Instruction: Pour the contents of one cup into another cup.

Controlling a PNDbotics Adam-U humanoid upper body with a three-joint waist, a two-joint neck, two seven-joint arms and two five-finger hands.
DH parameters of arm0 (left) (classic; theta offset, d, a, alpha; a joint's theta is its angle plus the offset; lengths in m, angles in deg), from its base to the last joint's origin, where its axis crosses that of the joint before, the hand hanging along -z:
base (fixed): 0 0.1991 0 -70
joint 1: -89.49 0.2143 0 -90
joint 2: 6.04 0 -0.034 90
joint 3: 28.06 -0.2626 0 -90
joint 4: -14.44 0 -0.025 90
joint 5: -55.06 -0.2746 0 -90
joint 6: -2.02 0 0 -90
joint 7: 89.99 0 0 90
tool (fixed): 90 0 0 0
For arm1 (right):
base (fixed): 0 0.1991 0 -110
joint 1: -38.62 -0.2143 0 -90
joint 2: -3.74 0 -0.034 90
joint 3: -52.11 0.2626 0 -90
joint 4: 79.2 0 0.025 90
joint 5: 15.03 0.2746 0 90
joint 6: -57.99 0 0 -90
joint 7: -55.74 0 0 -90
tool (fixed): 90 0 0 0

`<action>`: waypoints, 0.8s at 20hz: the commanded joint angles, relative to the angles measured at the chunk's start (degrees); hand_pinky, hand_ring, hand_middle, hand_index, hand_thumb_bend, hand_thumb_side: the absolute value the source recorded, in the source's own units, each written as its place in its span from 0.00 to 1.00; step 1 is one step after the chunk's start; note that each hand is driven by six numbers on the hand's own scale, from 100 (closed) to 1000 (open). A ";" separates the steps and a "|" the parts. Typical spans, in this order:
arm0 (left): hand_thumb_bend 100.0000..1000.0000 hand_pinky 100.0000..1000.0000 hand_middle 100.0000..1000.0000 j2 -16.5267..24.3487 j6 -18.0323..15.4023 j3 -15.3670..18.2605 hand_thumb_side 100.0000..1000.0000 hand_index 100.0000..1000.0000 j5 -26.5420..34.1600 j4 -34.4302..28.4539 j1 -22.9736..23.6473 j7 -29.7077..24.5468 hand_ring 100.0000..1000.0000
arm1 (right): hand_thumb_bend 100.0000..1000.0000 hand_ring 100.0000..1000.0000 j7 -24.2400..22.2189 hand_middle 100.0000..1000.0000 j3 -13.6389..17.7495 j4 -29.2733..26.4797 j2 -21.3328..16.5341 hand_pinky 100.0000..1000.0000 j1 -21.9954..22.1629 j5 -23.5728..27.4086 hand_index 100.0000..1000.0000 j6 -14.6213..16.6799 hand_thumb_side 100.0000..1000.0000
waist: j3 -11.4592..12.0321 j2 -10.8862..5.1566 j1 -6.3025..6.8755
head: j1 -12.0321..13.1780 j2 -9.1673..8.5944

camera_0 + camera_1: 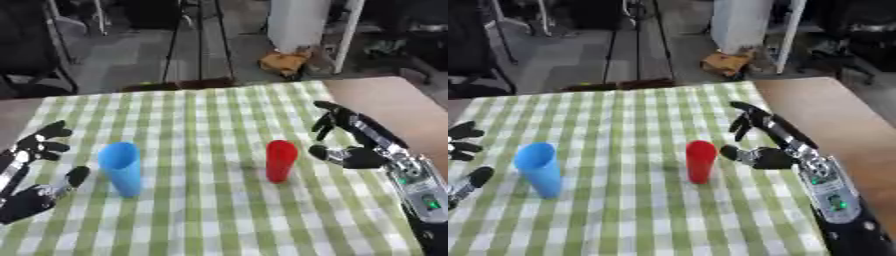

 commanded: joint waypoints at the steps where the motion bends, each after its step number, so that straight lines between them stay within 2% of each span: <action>1: 0.50 0.73 0.84 0.53 -0.14 0.04 0.69 0.98 0.14 -0.35 -0.80 -0.16 0.76 | 0.57 0.53 -0.26 0.57 -0.22 -0.54 -0.50 0.88 -1.03 -0.45 1.00 0.44 0.51 | 0.00 -0.50 0.12 | -0.22 -0.11; 16: 0.48 0.73 0.84 0.41 -0.25 -0.19 0.70 0.98 0.15 0.17 -0.97 -0.29 0.76 | 0.59 0.55 -1.44 0.59 -1.39 0.13 -0.28 0.89 -1.56 -0.81 1.00 1.47 0.51 | 0.14 -0.49 0.10 | -0.42 -0.14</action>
